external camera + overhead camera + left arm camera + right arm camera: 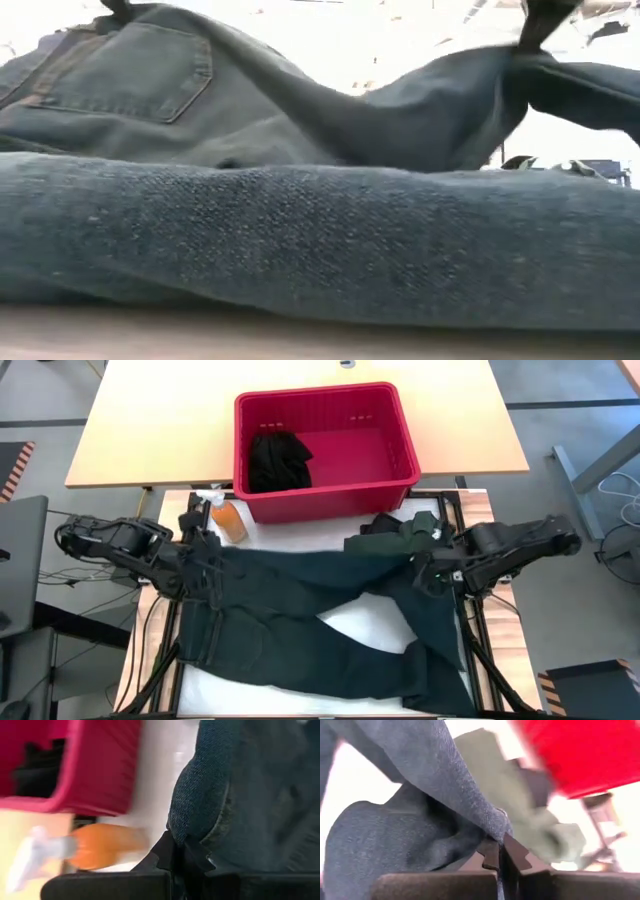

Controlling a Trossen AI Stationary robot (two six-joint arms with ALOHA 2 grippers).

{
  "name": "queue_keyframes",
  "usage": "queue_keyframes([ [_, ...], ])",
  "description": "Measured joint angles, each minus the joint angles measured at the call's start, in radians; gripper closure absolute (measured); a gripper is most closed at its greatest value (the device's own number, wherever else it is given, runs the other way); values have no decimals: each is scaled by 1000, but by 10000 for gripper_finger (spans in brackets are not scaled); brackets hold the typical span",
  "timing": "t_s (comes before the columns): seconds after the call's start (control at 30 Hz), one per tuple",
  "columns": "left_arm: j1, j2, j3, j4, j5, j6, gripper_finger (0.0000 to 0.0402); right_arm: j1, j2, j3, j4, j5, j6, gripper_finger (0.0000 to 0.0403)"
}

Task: Fold Laundry from Bin
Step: Fold the blue pants from the red laundry bin

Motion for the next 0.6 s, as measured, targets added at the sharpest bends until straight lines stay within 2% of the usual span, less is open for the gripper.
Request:
queue_keyframes([
  [0.07, 35, 0, 0, 0, -42, 20, 401, 14, 1, 66, -98, 78, 18, 384],
  [0.13, 70, 0, 0, 0, -71, 44, 401, 26, 3, 102, -125, 113, 22, 384],
  [0.2, 102, 0, 0, 0, -89, 70, 401, 40, -11, 110, -115, 99, -13, 384],
  [0.43, 157, -6, 24, 1, -154, 93, 401, 165, 59, 96, -125, 52, 34, 384],
  [0.5, 148, -8, 34, 29, -86, 103, 401, 224, 100, 94, -126, 26, 70, 384],
  [0.6, 83, 0, 35, 79, 83, 44, 401, 341, 174, 92, -125, -10, 148, 384],
])
